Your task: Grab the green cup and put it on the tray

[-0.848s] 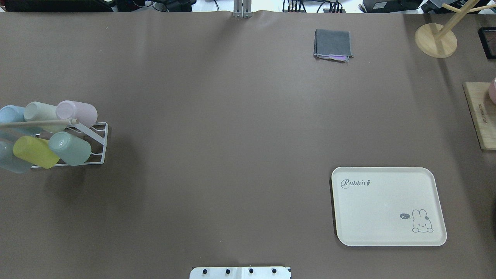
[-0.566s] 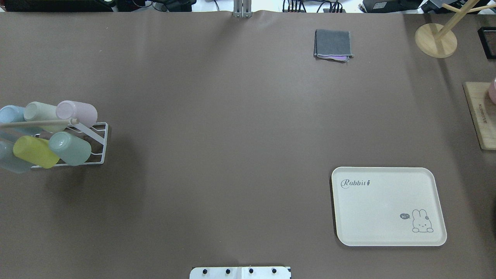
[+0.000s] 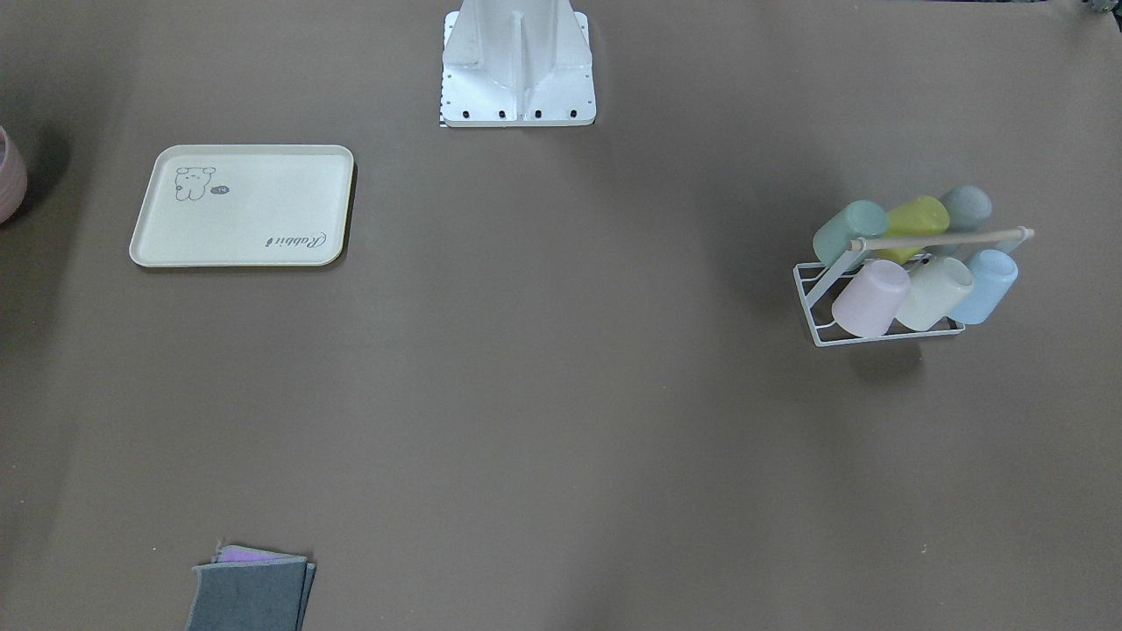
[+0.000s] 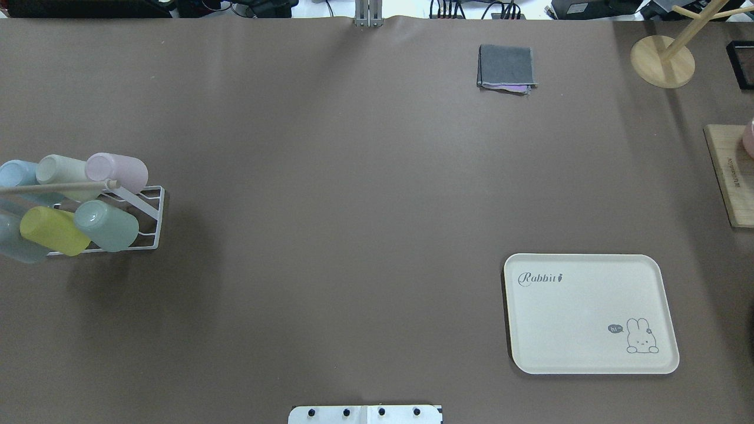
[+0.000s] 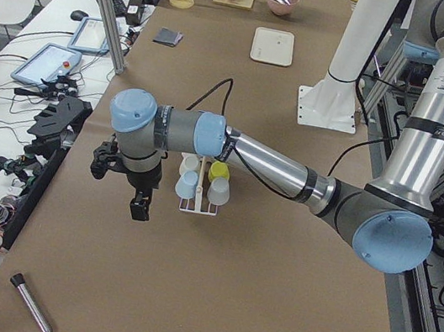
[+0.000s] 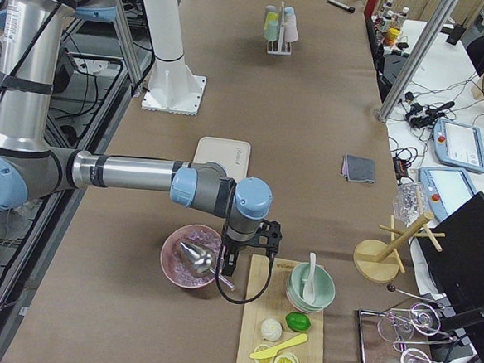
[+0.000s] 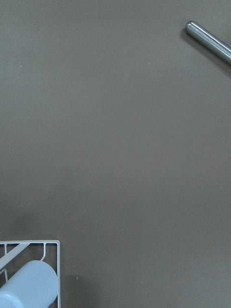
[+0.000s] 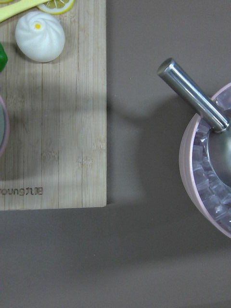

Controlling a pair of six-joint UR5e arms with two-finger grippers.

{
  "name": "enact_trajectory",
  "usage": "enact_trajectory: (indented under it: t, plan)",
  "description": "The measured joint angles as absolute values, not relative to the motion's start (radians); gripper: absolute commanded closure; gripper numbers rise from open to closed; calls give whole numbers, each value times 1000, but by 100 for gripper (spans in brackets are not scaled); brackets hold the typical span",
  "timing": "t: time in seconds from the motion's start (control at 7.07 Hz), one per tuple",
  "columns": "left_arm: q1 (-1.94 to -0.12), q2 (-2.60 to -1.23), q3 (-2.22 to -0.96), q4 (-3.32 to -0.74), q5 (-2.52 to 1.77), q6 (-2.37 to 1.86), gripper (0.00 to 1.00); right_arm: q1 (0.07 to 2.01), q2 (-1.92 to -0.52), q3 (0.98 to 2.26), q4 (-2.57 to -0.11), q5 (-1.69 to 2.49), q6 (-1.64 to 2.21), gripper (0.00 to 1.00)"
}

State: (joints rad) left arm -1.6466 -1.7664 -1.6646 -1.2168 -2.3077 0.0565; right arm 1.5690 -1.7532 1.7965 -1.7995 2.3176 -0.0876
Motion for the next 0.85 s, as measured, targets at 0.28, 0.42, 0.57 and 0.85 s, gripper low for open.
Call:
enact_trajectory:
  t: [0.28, 0.42, 0.57, 0.85]
  plan:
    - [-1648, -1713, -1667, -1228, -2311, 63, 2, 1534, -1753, 1806, -1794, 2337, -33, 0]
    - [-1647, -1690, -1655, -1238, -2311, 65, 2, 1498, -1751, 1815, -1787, 2339, 0, 0]
    - [-1644, -1690, -1615, -1259, -2309, 66, 2, 1452, -1750, 1819, -1762, 2338, 39, 0]
    - [-1640, -1722, -1523, -1343, -2310, 57, 2, 1353, -1751, 1817, -1676, 2334, 159, 0]
